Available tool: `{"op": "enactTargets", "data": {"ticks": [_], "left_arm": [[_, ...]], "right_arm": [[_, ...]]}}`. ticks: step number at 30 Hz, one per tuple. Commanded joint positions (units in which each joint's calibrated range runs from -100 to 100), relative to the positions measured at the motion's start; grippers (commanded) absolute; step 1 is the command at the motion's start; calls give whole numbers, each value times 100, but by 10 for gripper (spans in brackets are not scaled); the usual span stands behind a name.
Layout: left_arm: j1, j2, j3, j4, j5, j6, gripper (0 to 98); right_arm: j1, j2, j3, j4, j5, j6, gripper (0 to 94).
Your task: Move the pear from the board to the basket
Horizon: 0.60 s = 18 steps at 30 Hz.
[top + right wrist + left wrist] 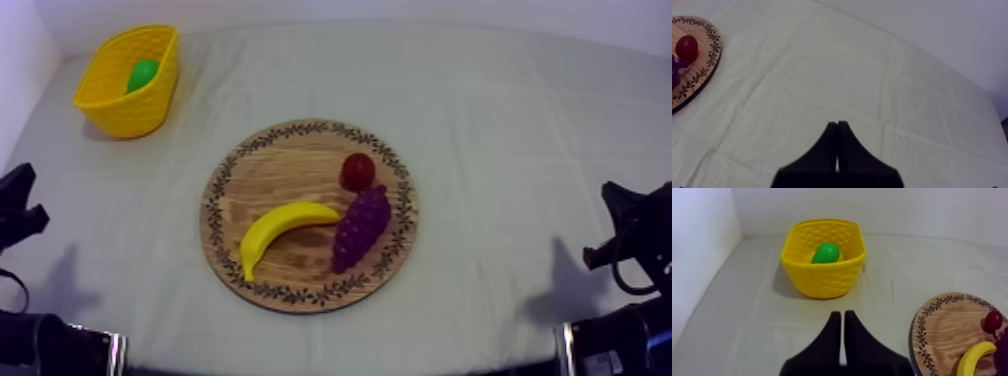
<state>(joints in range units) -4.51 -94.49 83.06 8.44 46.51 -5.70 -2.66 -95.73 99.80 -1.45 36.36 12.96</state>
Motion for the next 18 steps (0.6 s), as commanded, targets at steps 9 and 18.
{"op": "enactTargets", "data": {"ticks": [9, 18], "left_arm": [[-23, -493, 1185, -80, -532, 192, 0], [-30, -531, 1397, -251, -690, 323, 0]], "right_arm": [[-2, -3, -2, -4, 2, -4, 4], [-2, -3, -2, -4, 2, -4, 4]]}}
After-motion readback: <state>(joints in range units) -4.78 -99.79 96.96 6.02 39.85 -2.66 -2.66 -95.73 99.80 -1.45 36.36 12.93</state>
